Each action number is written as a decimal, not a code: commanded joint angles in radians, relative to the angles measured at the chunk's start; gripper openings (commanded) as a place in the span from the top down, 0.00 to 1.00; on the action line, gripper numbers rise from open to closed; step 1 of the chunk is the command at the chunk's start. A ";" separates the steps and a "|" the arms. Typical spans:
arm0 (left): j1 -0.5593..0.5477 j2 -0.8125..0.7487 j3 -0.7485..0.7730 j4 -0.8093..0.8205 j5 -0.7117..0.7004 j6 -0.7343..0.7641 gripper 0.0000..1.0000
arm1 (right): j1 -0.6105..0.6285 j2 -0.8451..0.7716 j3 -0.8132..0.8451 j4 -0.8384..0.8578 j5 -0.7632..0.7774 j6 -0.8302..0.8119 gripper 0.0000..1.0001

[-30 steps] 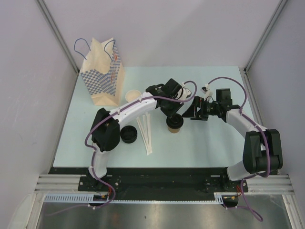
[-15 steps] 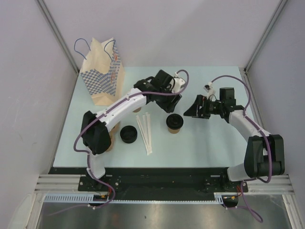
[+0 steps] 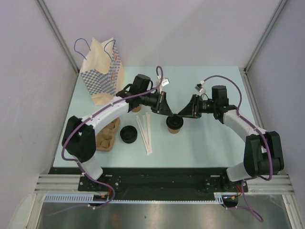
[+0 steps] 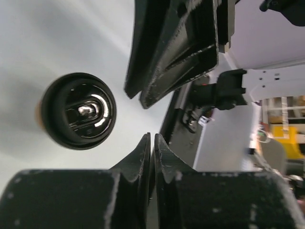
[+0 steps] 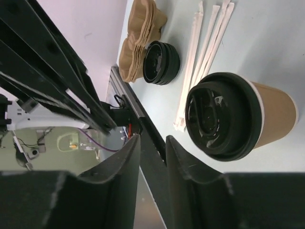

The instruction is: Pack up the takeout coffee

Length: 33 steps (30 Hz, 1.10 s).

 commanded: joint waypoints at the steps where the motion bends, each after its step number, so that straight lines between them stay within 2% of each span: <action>1: -0.003 0.054 -0.027 0.174 0.154 -0.173 0.93 | -0.003 0.058 0.024 0.088 -0.051 0.094 0.73; 4: -0.003 0.103 -0.029 0.199 0.165 -0.206 0.96 | 0.000 0.095 0.024 0.086 -0.065 0.080 0.80; 16: 0.002 0.215 -0.058 0.194 0.157 -0.210 1.00 | -0.001 0.211 0.023 0.089 -0.086 0.052 0.90; 24: 0.016 0.298 -0.064 0.157 0.117 -0.202 1.00 | -0.006 0.294 0.023 0.069 -0.091 -0.009 1.00; 33: 0.037 0.355 -0.065 0.130 0.097 -0.194 1.00 | -0.036 0.360 0.023 0.071 -0.065 -0.023 1.00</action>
